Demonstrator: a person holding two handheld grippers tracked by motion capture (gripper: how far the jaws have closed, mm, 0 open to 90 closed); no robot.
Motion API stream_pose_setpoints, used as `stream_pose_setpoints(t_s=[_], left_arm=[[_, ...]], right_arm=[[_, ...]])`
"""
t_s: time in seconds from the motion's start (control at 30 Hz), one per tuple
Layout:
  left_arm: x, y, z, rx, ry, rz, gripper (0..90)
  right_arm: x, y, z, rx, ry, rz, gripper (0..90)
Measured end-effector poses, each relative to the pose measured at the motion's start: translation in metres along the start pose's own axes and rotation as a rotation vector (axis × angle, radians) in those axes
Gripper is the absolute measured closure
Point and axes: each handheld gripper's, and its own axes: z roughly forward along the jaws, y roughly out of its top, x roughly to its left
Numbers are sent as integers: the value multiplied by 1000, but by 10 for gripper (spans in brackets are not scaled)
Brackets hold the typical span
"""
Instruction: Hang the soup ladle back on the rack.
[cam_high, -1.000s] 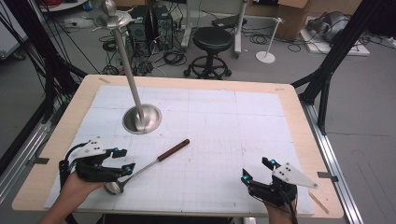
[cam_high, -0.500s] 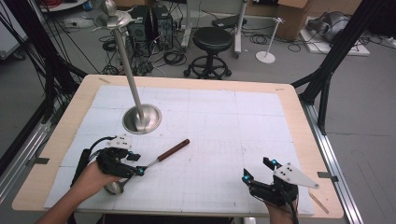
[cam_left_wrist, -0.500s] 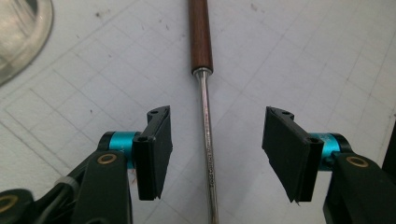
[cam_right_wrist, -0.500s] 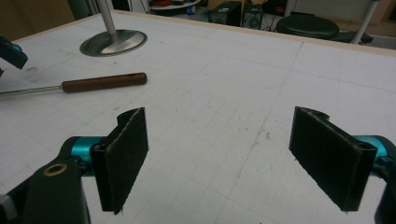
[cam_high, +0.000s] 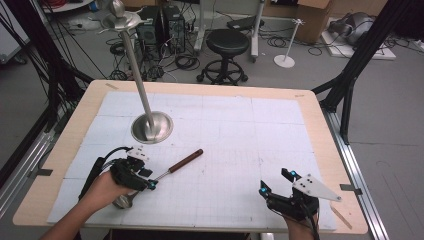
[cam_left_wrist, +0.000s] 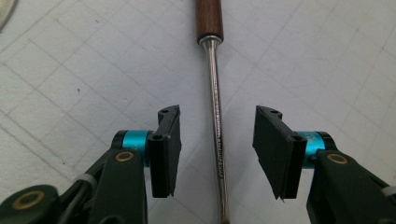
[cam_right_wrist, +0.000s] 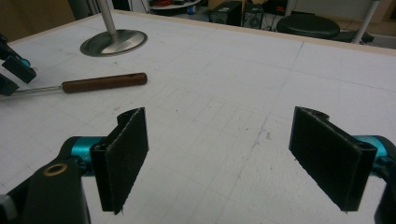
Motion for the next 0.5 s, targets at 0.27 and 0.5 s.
stream_pose_setpoints(t_s=[0.27,0.5], left_arm=[[-6,8,11,67,36,34,553],[-6,8,12,88,66,40,608]], right_arm=[[-1,0,-1,-1,-4,4,185],[-2,0,-2,-2,-3,3,185]])
